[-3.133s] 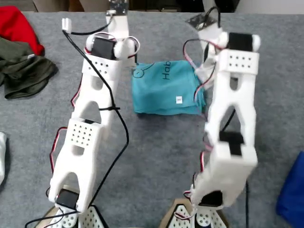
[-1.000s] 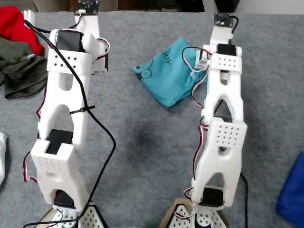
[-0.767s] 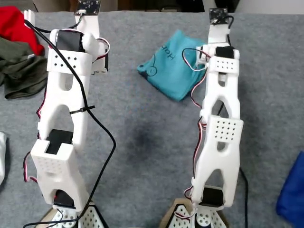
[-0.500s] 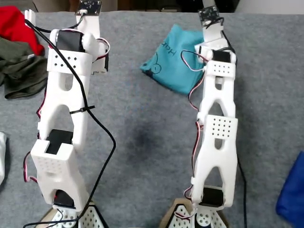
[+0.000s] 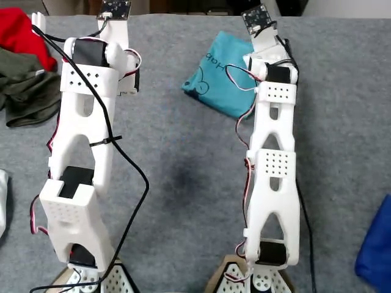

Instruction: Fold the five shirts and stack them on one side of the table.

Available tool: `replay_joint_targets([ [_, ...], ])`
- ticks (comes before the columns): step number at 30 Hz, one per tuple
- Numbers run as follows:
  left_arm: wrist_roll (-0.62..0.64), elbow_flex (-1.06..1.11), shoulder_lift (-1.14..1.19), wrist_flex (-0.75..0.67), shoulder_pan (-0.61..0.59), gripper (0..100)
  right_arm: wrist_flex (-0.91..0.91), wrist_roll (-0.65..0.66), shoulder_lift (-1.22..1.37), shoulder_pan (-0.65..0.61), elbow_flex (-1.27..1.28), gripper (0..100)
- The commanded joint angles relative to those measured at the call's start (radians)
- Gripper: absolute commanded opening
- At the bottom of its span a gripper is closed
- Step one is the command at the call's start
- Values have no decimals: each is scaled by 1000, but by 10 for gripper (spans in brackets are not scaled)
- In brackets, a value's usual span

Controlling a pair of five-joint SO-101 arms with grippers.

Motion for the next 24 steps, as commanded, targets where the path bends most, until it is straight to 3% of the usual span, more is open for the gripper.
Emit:
replay_joint_targets([
  [1,-9,-3,-51,8,2,20,31,-91,-56,-12,-61,330],
  [11,-9,-2,-54,8,2,20,281,-726,-226,1,-50,329],
  [20,-8,0,-56,9,2,20,54,-927,-226,7,249,329],
  [24,-8,0,-59,9,2,20,9,-956,-228,5,325,329],
])
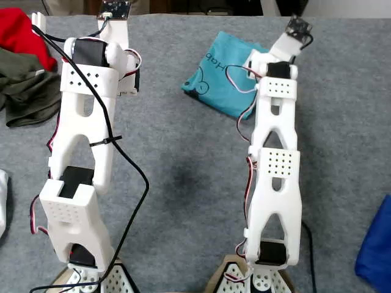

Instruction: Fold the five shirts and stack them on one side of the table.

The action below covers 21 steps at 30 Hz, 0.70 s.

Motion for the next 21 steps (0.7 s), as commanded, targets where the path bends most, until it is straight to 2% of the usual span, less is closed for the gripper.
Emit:
replay_joint_targets([
  [1,-6,0,-59,9,2,20,-52,-28,-96,2,33,329],
  [6,-6,11,-59,9,2,20,-78,-31,-79,-1,28,320],
  [13,-6,63,-61,9,2,20,-78,-23,-8,-1,27,136],
  [21,-6,57,-61,9,2,20,-81,-26,25,4,27,135],
])
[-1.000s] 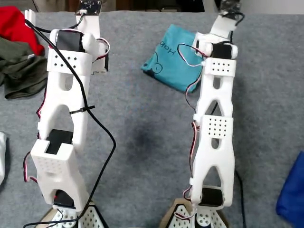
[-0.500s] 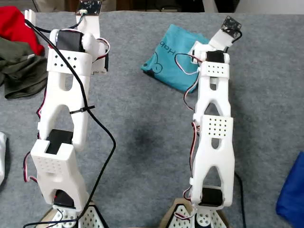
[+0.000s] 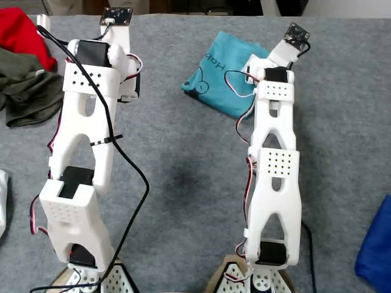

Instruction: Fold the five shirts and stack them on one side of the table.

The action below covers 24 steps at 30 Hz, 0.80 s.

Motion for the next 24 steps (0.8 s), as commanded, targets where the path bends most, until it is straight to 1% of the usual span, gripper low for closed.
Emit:
replay_joint_targets([
  [1,-6,-6,-58,9,2,20,-11,-9,-5,2,-4,120],
  [5,-5,-8,-58,9,2,20,-15,-5,-7,5,-4,5],
  [10,-5,3,-85,9,2,20,-9,-12,-8,21,-8,5],
  [13,-6,18,-131,9,2,20,20,-12,-19,36,-64,5],
  [15,-8,37,-157,9,2,20,66,-12,-27,44,-119,5],
  [19,-8,72,-183,9,2,20,222,-11,-42,58,-242,5],
  [24,-8,71,-188,9,2,20,379,-11,-39,96,-352,5],
])
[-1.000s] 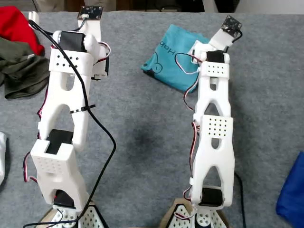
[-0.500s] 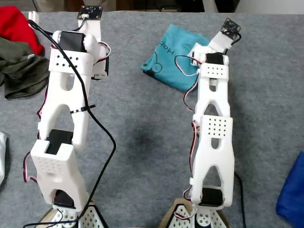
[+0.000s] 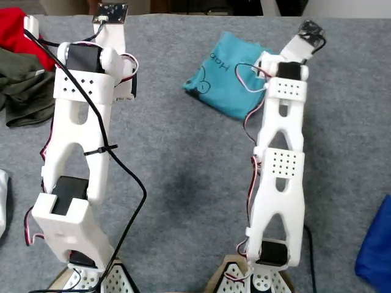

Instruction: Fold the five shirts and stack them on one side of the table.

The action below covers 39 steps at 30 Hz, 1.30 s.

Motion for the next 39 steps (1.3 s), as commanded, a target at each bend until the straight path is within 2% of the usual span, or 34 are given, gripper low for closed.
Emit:
replay_joint_targets([
  [1,-8,-8,-58,9,2,20,72,-5,-42,38,-102,5],
  [8,-5,-8,-58,9,52,20,0,2,-42,21,-101,5],
  [18,-2,-5,-58,9,87,20,-285,212,35,-90,-61,5],
  [24,0,0,-58,9,87,20,-334,238,54,-104,-53,17],
  [26,0,0,-58,9,87,20,-330,242,53,-84,-13,67],
  [32,2,-5,-58,9,87,20,-158,238,48,-39,18,359],
  [36,2,-8,-58,9,89,20,-66,219,54,-21,-45,379],
  [39,2,-8,-58,9,89,20,-61,166,54,-12,-61,379],
])
